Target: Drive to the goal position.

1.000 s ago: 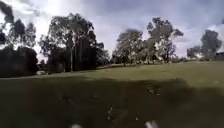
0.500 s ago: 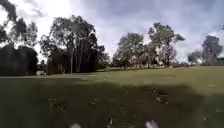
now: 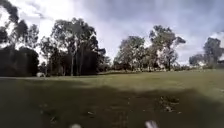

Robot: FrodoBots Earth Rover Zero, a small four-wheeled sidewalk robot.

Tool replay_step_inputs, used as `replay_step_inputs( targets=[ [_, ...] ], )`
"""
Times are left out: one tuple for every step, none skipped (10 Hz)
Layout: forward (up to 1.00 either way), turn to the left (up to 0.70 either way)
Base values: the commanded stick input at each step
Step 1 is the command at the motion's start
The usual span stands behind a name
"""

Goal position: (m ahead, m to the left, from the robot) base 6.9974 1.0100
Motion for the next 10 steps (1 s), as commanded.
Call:
replay_step_inputs(
  targets=[
    [0.70, 0.00],
    [0.70, 0.00],
    [0.70, 0.00],
    [0.70, 0.00],
    [0.70, 0.00],
    [0.70, 0.00],
    [0.70, 0.00],
    [0.70, 0.00],
    [0.70, 0.00],
    [0.70, 0.00]
  ],
)
